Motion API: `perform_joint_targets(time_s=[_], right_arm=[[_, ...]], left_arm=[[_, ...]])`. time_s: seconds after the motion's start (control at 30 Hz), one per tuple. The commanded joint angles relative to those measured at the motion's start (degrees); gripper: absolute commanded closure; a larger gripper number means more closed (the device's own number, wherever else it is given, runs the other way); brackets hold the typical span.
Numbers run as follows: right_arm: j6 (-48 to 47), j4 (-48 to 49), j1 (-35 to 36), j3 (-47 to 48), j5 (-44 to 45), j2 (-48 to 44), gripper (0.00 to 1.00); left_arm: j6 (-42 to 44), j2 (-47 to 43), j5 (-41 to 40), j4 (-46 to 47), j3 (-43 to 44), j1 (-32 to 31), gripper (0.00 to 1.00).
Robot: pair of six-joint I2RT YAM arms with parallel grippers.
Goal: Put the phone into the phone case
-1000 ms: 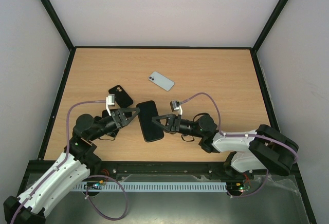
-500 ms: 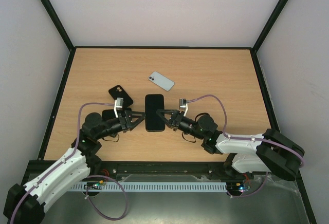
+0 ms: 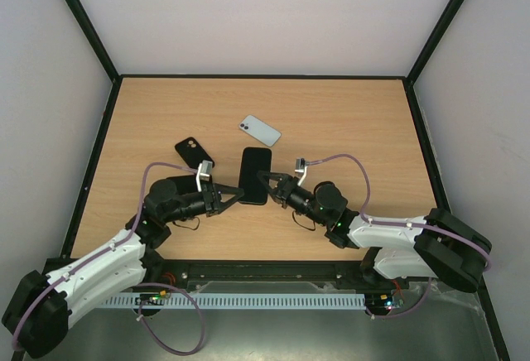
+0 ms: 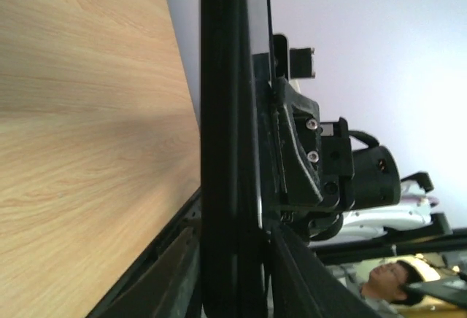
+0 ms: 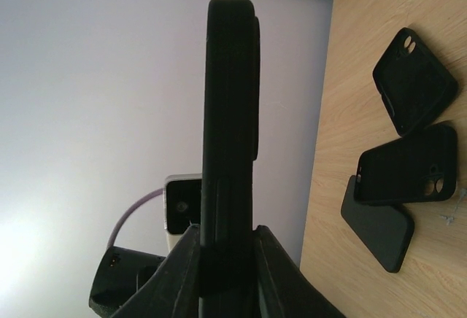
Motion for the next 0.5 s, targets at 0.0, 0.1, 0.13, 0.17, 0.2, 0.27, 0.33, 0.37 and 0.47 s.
perform_joint_targets(time_s=[0.0, 0.1, 0.13, 0.17, 0.2, 0.27, 0.33, 0.37, 0.47], right_arm=[[-1.79, 3.56, -0.04, 0.74, 0.98, -0.36, 0.83], [-1.99, 3.55, -0.09, -0.92, 0.20, -0.42, 0.80], [-1.81, 3.56, -0.09, -1.38, 0.08, -0.55, 0.78], [-1.72, 3.56, -0.06, -1.81, -0.04, -0.67, 0.75], [-1.63, 3.37, -0.03, -2.12, -0.30, -0.83, 0.72], [-2.12, 2.46, -0.04, -2.27, -1.24, -1.11, 0.68], [-2.76, 1.34, -0.05, -2.17, -2.62, -1.45, 0.66], [-2.90, 0.77, -0.10, -2.14, -2.98, -1.67, 0.65], [-2.99, -1.68, -0.10, -2.22, -3.90, -2.50, 0.64]], left_arm=[[0.86, -1.28, -1.18, 2.52, -0.82, -0.20, 0.83], [2.18, -1.53, -1.49, 0.02, -0.09, -0.21, 0.97], [2.63, -1.54, -1.79, -1.16, 0.10, -0.16, 0.97], [3.00, -1.62, -2.02, -2.07, 0.40, -0.20, 0.98], [3.32, -1.56, -2.30, -2.88, 0.64, -0.12, 0.98], [4.64, -1.46, -2.87, -4.59, 1.47, -0.11, 0.98], [5.88, -1.52, -3.71, -6.45, 2.31, -0.12, 0.98], [6.36, -1.66, -4.35, -7.78, 2.65, -0.14, 0.98], [7.51, -1.86, -5.48, -9.46, 3.40, -0.11, 0.98]])
